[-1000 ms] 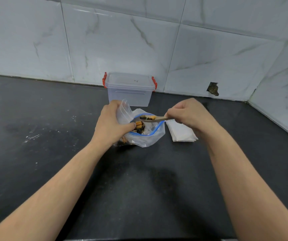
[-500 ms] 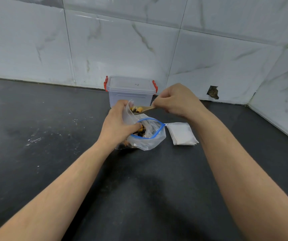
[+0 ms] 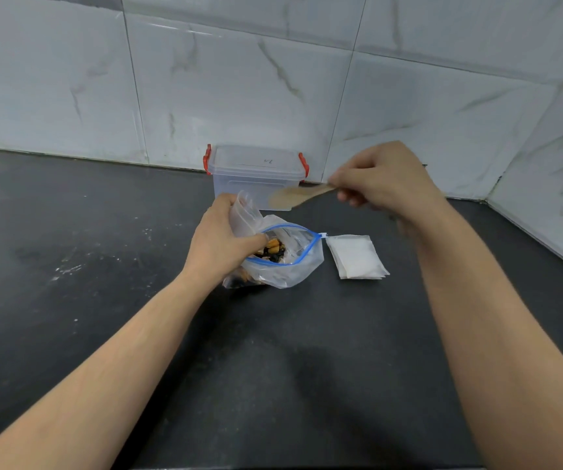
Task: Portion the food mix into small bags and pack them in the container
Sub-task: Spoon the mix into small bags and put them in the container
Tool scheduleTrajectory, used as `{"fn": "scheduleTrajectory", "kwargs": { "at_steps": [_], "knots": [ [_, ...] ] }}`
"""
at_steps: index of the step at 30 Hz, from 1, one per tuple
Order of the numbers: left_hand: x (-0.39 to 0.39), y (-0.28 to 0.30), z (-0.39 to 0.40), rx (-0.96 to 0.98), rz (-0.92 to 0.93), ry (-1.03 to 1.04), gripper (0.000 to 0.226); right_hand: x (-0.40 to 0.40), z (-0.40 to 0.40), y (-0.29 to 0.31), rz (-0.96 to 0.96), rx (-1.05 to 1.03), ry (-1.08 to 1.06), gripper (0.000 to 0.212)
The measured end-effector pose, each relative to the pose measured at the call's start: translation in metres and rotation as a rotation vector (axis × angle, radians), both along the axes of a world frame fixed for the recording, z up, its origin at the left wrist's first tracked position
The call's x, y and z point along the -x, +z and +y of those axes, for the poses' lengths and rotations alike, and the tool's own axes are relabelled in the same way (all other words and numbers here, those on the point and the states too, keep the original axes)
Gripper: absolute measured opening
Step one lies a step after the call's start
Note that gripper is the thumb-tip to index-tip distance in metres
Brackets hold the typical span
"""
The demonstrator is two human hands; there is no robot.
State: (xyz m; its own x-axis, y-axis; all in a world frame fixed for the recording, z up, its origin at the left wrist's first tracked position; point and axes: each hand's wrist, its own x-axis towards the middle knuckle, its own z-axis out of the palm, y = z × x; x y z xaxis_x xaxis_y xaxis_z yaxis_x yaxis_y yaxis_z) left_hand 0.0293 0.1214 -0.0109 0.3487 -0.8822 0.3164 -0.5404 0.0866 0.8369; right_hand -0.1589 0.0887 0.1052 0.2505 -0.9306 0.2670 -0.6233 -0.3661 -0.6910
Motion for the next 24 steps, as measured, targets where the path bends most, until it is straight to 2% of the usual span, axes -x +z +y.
{"fn": "scheduleTrajectory", "kwargs": {
  "at_steps": [5,7,10,12,19,24],
  "knots": [
    [-0.003,-0.005,-0.003,-0.202,0.105,-0.005,0.063,0.001,0.004,-0.026,0.291,0.03,-0.061,0.012],
    [-0.002,-0.006,-0.002,-0.265,0.175,-0.024,0.061,-0.012,0.005,-0.046,0.433,0.138,-0.079,0.015],
    [0.0,-0.005,-0.002,-0.3,0.183,-0.029,0.055,-0.03,0.002,-0.072,0.62,0.308,-0.087,0.021],
    [-0.002,-0.006,-0.004,-0.306,0.183,-0.026,0.057,-0.037,-0.002,-0.082,0.692,0.338,-0.06,0.019],
    [0.005,-0.003,-0.005,-0.184,0.357,-0.085,0.061,-0.038,-0.009,-0.081,0.58,0.122,-0.087,0.017],
    [0.01,-0.001,-0.004,-0.133,0.31,-0.106,0.061,-0.036,-0.008,-0.093,0.601,0.025,-0.1,0.009]
  ]
}}
